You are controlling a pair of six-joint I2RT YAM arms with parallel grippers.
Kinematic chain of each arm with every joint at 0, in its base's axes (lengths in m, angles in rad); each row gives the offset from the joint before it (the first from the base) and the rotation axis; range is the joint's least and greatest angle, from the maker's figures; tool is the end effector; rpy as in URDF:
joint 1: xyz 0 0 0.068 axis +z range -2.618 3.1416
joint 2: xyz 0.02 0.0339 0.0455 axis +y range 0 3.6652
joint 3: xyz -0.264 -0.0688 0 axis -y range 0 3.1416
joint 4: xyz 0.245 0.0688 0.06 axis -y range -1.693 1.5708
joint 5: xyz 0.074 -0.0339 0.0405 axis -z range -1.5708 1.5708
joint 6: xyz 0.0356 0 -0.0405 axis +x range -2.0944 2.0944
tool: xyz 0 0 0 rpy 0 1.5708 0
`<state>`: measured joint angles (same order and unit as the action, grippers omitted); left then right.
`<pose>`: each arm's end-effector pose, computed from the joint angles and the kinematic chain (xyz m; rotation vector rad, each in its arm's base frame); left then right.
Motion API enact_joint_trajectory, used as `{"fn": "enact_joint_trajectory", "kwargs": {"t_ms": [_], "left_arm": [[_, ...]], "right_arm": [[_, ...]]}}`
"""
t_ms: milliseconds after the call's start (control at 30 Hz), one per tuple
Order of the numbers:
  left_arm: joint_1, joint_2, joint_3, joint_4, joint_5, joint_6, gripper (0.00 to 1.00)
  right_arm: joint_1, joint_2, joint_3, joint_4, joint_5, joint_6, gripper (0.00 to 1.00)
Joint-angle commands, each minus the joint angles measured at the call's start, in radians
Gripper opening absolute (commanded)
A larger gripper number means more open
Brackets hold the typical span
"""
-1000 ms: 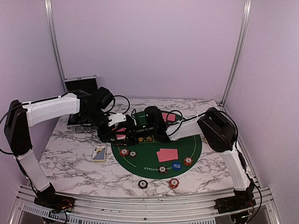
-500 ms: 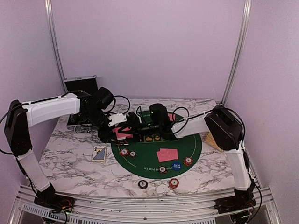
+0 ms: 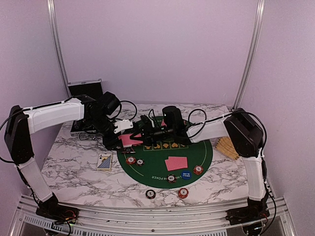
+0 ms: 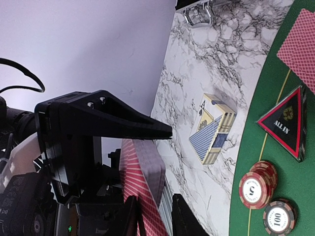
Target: Distribute texas hold em gaming equipment
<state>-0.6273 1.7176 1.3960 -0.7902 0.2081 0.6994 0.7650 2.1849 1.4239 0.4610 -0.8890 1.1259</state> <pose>0.2857 -0.2162 0.2566 1.6922 2.0597 -0.2557 0.3293 0.3545 0.1753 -0.3713 2.3406 1.9602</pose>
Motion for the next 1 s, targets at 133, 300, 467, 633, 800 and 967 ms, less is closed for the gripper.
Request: {"fn": "enact_joint_trajectory", "kwargs": {"t_ms": [133, 300, 467, 633, 800, 967], "left_arm": [[0.001, -0.033, 0.028, 0.006, 0.008, 0.005, 0.0], [0.001, -0.033, 0.025, 0.005, 0.004, 0.006, 0.0], [0.004, -0.034, 0.019, 0.005, -0.002, 0.009, 0.0], [0.009, -0.038, 0.012, 0.005, -0.004, 0.012, 0.0], [0.016, -0.048, 0.0, 0.005, -0.005, 0.013, 0.0], [0.021, -0.057, -0.006, 0.005, -0.009, 0.012, 0.0]], "right_arm": [[-0.016, -0.05, -0.035, -0.055, 0.008, -0.027, 0.19], [-0.023, -0.069, -0.06, -0.048, -0.001, -0.021, 0.12], [-0.042, -0.098, -0.088, -0.064, -0.004, -0.035, 0.07], [-0.077, -0.134, -0.093, -0.165, -0.005, -0.108, 0.03], [-0.107, -0.159, 0.026, -0.478, 0.082, -0.361, 0.02], [-0.108, -0.131, 0.259, -0.883, 0.326, -0.663, 0.01]]}}
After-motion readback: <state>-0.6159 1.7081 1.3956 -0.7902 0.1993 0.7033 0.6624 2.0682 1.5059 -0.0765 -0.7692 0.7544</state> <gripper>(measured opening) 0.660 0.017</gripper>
